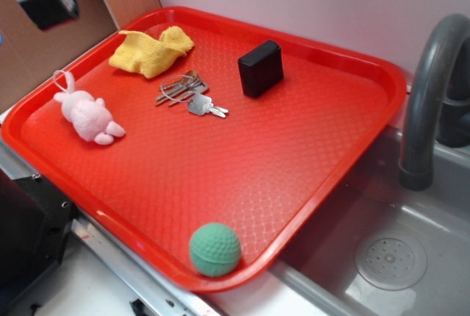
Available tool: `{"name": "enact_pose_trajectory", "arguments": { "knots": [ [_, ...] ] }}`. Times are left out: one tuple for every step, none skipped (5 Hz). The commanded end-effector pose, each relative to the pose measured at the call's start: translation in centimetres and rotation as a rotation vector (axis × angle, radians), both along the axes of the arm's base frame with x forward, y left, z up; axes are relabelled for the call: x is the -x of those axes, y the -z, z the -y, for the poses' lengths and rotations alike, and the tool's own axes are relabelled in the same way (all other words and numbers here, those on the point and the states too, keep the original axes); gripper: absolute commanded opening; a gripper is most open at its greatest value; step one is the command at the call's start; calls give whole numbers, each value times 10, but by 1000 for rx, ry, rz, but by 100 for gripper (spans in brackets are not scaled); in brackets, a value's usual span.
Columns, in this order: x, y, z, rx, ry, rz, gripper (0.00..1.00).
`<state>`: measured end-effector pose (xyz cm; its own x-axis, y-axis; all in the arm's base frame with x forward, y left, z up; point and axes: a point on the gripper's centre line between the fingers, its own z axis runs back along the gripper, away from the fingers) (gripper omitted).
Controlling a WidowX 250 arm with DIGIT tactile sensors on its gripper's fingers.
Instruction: Grab the pink bunny.
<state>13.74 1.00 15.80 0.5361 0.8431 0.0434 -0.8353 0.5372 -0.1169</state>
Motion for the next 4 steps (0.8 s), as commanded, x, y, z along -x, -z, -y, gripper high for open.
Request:
{"name": "enact_pose_trajectory", "arguments": {
  "knots": [
    [-15, 62, -46, -101, -470, -4, 100],
    [-19, 82, -56, -154, -463, -49, 100],
    [-18, 109, -58, -181, -432, -109, 100],
    [-11, 125, -66, -215, -442, -142, 100]
  ]
}}
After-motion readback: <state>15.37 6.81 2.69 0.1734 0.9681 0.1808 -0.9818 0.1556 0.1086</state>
